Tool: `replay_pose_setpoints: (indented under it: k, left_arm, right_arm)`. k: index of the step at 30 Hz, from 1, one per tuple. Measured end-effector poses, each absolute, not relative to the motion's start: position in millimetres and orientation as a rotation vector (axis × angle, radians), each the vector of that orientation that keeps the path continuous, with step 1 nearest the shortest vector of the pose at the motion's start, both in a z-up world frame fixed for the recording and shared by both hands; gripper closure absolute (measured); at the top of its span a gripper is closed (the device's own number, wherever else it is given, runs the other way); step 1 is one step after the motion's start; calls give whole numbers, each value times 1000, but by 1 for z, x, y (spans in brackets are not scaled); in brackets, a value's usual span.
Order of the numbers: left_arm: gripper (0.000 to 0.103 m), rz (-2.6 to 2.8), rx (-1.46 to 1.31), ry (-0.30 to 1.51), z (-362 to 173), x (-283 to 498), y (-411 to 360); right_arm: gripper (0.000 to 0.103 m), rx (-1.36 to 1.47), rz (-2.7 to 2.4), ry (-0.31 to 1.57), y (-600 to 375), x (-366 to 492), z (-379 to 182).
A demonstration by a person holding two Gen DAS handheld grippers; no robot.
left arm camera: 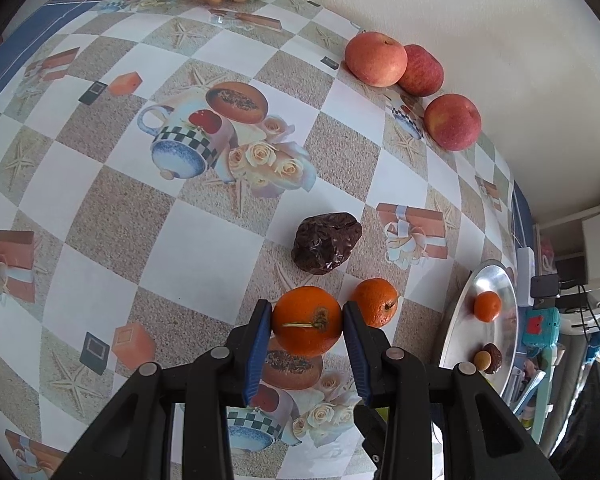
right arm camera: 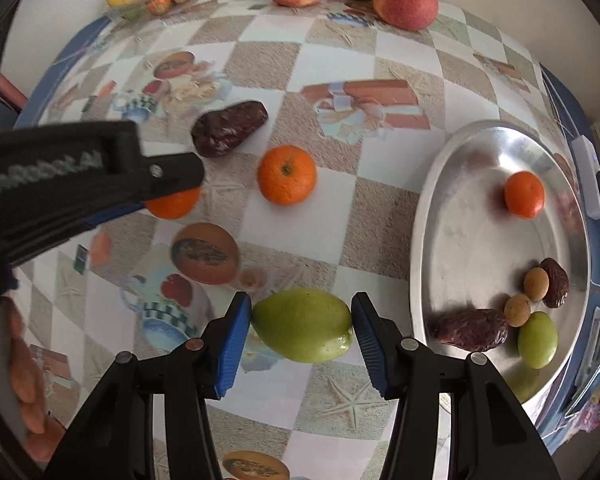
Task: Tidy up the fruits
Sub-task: 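Carry the orange and green fruit over the steel plate and open both tools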
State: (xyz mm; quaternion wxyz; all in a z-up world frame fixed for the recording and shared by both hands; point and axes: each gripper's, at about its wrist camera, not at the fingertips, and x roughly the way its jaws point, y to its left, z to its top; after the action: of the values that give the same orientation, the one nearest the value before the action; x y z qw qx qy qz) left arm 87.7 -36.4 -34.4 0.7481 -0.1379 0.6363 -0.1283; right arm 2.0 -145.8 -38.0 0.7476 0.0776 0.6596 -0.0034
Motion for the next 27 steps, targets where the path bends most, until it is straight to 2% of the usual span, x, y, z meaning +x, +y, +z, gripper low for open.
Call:
replay_pose_setpoints:
  k: [10, 21, 26, 27]
  left_arm:
    - [64, -315, -278, 1387, -30, 80, -59]
    - [64, -568, -150, 1341, -15, 42, -144]
    - [62, -655, -105, 1330, -13, 30, -168]
    - [59, -668, -96, 1329, -13, 29, -170]
  right_arm:
    - [49, 253, -63, 1355, -188, -4, -14]
    - [52, 359, -410, 1241, -292, -37, 8]
    - [52, 408, -456, 1213, -316, -48, 11]
    - [52, 413, -460, 1213, -319, -48, 10]
